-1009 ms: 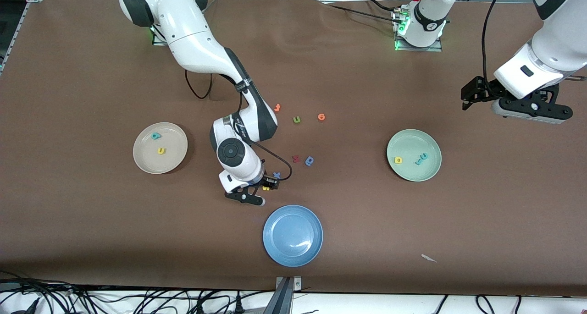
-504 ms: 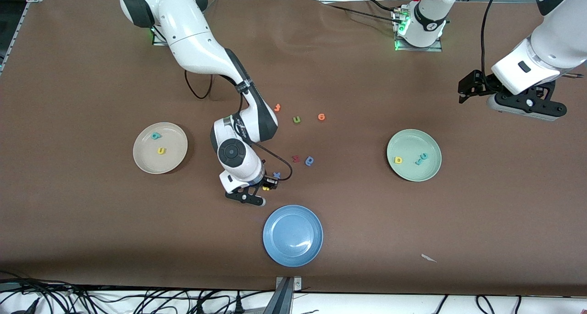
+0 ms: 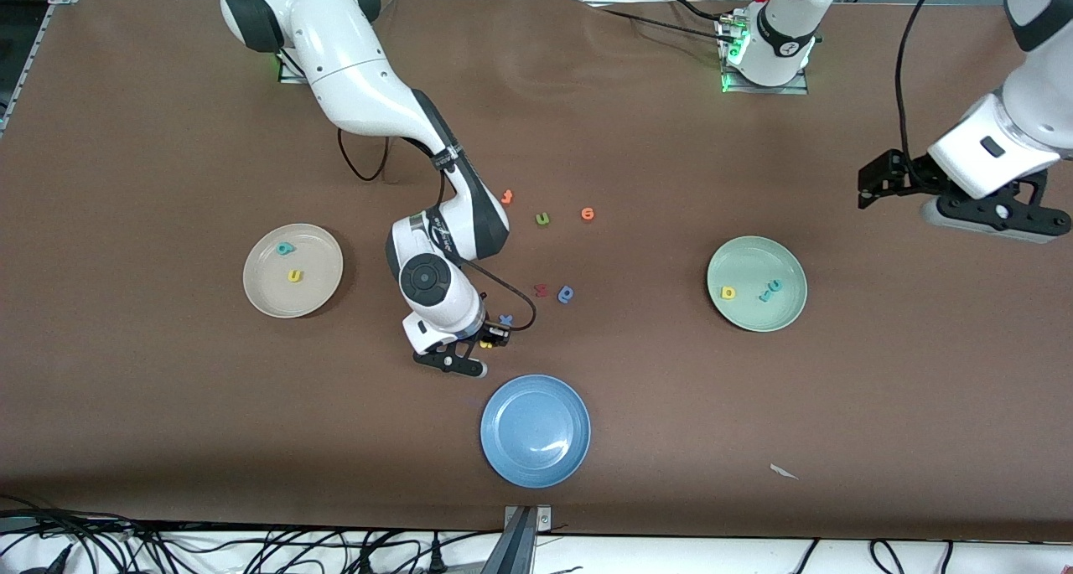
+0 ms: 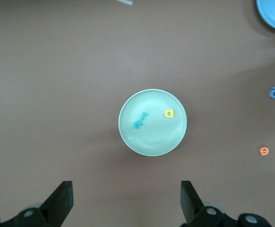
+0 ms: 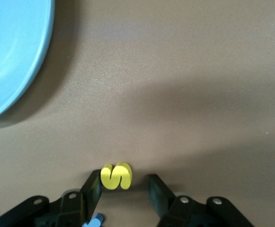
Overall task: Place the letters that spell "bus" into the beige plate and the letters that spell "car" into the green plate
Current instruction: 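Return the left arm to rest while the right gripper grasps the s, then lift the yellow s with the right gripper toward the beige plate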
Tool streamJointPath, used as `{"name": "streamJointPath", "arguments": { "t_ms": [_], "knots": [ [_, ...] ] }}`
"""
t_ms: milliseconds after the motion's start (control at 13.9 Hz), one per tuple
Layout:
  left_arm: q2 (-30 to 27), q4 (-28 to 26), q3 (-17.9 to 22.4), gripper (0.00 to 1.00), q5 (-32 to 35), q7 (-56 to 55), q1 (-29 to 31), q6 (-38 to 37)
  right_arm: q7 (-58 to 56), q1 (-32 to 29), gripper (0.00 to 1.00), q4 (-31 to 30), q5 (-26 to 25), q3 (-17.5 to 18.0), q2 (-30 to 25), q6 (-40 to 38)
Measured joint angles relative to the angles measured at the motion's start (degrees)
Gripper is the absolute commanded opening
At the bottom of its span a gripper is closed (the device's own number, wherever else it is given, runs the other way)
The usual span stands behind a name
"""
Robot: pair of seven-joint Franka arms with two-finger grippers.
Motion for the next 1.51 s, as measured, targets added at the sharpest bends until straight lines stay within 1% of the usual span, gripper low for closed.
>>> {"name": "streamJointPath", "arguments": {
  "t_ms": [216, 288, 648, 793, 1009, 1153, 1513],
  "knots": [
    [0.41, 0.33, 0.04, 1.00, 0.00, 0.01, 0.75, -0.15, 0.00, -0.01, 0.42, 0.40, 0.00, 0.00, 0.14, 0.00],
    [0.41, 0.44, 0.02, 1.00, 0.00, 0.01, 0.74, -0.15, 0.00, -0.02, 0.39, 0.54, 0.00, 0.00, 0.19, 0.00],
    [0.41, 1.51, -0.26, 1.00, 0.00, 0.01, 0.67, -0.15, 0.00, -0.03, 0.36, 0.72, 0.00, 0.00, 0.25, 0.01],
    [0.41, 1.71, -0.36, 1.00, 0.00, 0.01, 0.67, -0.15, 0.00, -0.03, 0.32, 0.76, 0.00, -0.01, 0.26, 0.02],
    [0.41, 1.73, -0.39, 1.00, 0.00, 0.01, 0.67, -0.15, 0.00, -0.04, 0.31, 0.83, 0.00, -0.01, 0.26, 0.03],
    [0.41, 1.73, -0.40, 1.00, 0.00, 0.01, 0.67, -0.15, 0.00, -0.05, 0.28, 0.84, 0.00, -0.01, 0.26, 0.03],
    [0.41, 1.77, -0.44, 1.00, 0.00, 0.01, 0.67, -0.15, 0.00, -0.05, 0.26, 0.86, 0.00, -0.01, 0.26, 0.02]
  ]
}}
